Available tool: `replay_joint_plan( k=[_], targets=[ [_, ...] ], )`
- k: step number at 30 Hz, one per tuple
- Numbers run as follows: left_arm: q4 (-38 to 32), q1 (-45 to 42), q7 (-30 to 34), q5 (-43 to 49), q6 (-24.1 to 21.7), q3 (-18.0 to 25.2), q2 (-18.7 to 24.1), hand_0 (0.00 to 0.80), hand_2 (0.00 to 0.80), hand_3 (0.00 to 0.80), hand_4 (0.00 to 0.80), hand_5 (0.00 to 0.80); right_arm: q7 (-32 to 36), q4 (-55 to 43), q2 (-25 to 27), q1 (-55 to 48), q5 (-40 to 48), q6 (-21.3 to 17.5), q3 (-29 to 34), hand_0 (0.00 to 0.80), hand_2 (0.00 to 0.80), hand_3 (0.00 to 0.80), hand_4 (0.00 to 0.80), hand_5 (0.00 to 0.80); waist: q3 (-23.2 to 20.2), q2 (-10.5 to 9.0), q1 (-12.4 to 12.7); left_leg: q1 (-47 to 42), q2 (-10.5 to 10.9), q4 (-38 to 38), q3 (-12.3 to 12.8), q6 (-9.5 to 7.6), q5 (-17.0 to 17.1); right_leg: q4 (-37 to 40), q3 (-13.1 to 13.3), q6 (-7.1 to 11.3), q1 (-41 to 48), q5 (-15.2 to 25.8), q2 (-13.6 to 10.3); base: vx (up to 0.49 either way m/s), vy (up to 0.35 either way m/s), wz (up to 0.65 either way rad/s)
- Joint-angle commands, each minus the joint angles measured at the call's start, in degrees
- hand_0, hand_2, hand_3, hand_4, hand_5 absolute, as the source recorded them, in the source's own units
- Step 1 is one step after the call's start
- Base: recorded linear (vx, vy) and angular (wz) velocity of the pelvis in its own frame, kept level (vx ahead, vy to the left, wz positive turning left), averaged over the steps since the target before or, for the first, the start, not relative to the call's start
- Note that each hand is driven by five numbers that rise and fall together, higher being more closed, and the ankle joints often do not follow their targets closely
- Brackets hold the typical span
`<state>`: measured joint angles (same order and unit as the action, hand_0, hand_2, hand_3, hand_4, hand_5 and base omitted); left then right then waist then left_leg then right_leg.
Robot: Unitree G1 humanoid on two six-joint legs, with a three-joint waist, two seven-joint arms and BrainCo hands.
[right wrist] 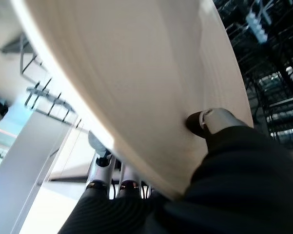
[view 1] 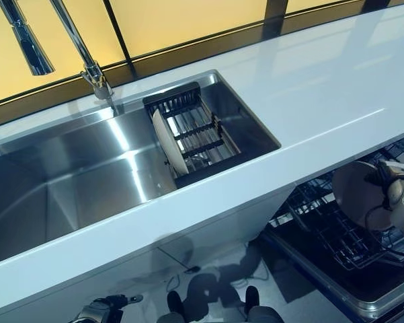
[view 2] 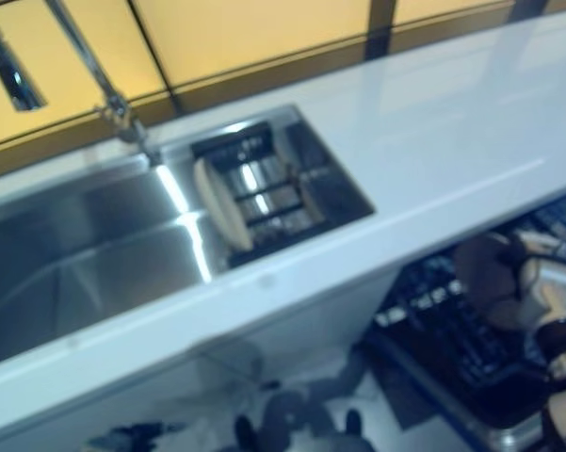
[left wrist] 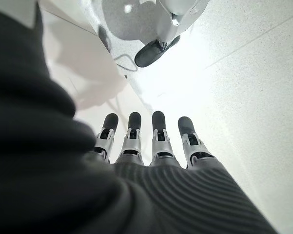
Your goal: Take plates into dishwasher
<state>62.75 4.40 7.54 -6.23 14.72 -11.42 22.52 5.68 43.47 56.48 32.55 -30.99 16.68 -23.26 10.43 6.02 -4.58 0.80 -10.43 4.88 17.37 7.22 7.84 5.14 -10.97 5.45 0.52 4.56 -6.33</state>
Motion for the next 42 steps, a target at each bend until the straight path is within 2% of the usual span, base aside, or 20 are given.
replay_joint_plan(
  k=[1, 17, 32, 33, 34, 35, 36, 42],
  targets=[
    [0.68, 4.28, -0.16, 1.22, 0.93, -3.71, 2.42, 0.000, 0.000, 0.000, 0.000, 0.000, -1.88, 2.68, -1.84, 6.75, -0.92, 1.36, -2.95, 0.800, 0.800, 0.800, 0.800, 0.800, 0.88, -3.14, 1.67, -3.60, -0.74, 0.12, -0.76, 1.58, -2.72, -0.14, -0.44, 3.40, -1.40, 0.82, -3.26, -0.013, 0.012, 0.09],
    [1.16, 5.70, -0.19, 0.88, 0.78, -4.41, 0.57, 0.000, 0.000, 0.000, 0.000, 0.000, -1.29, 9.73, -8.73, 5.31, -2.75, 1.19, -4.05, 0.800, 0.800, 0.800, 0.800, 0.800, 1.41, -1.05, 2.69, -3.45, -0.07, 0.12, -1.71, 1.35, -2.61, -0.14, -0.82, 3.21, -0.86, 0.62, -4.04, 0.000, 0.007, 0.04],
    [1.29, 5.89, -0.95, 1.99, 1.18, -4.48, -0.58, 0.000, 0.000, 0.000, 0.000, 0.000, -0.20, 11.23, -12.07, 3.42, -2.16, 2.21, -3.70, 0.800, 0.800, 0.800, 0.800, 0.800, 1.38, -1.68, 3.02, -3.60, -0.38, 0.12, -1.94, 1.29, -2.62, -0.14, -0.80, 3.04, -0.49, 0.53, -3.84, 0.000, 0.001, 0.00],
    [1.37, 5.96, -1.04, 1.85, 1.22, -4.56, -0.60, 0.000, 0.000, 0.000, 0.000, 0.000, -0.54, 11.14, -12.14, 3.31, -2.18, 2.31, -3.49, 0.631, 0.631, 0.631, 0.631, 0.631, 1.37, -1.79, 2.94, -3.65, -0.40, 0.12, -1.94, 1.27, -2.65, -0.14, -0.71, 3.05, -0.48, 0.52, -3.79, 0.000, 0.000, 0.00],
    [1.43, 6.02, -1.09, 1.80, 1.28, -4.54, -0.66, 0.000, 0.000, 0.000, 0.000, 0.000, -0.94, 11.05, -12.17, 3.15, -2.40, 2.32, -3.23, 0.424, 0.424, 0.424, 0.424, 0.424, 1.36, -1.88, 2.86, -3.70, -0.46, 0.12, -1.89, 1.28, -2.65, -0.14, -0.63, 3.07, -0.45, 0.52, -3.77, 0.000, 0.000, 0.00],
    [1.48, 6.06, -1.20, 1.84, 1.34, -4.50, -0.77, 0.000, 0.000, 0.000, 0.000, 0.000, -1.49, 11.00, -12.18, 2.85, -2.21, 2.22, -2.99, 0.053, 0.053, 0.053, 0.053, 0.053, 1.30, -2.00, 2.80, -3.74, -0.52, 0.12, -1.84, 1.28, -2.68, -0.14, -0.56, 3.09, -0.43, 0.51, -3.74, 0.000, 0.000, 0.00],
    [1.47, 6.09, -1.26, 1.84, 1.42, -4.49, -0.83, 0.000, 0.000, 0.000, 0.000, 0.000, -1.75, 10.95, -12.17, 2.72, -2.07, 2.24, -2.91, 0.000, 0.000, 0.000, 0.000, 0.000, 1.26, -2.05, 2.77, -3.74, -0.55, 0.12, -1.83, 1.28, -2.68, -0.14, -0.53, 3.10, -0.43, 0.52, -3.73, 0.000, 0.000, 0.00],
    [1.11, 5.67, -1.74, 1.98, 2.07, -4.11, -0.94, 0.000, 0.000, 0.000, 0.000, 0.000, -3.20, 9.16, -11.60, 1.46, -1.97, 2.79, -1.59, 0.000, 0.000, 0.000, 0.000, 0.000, 0.98, -2.85, 2.41, -4.26, -0.70, 0.12, -1.69, 1.18, -2.84, -0.14, -0.11, 3.11, -0.11, 0.50, -3.42, 0.017, 0.000, 0.00]
  ],
)
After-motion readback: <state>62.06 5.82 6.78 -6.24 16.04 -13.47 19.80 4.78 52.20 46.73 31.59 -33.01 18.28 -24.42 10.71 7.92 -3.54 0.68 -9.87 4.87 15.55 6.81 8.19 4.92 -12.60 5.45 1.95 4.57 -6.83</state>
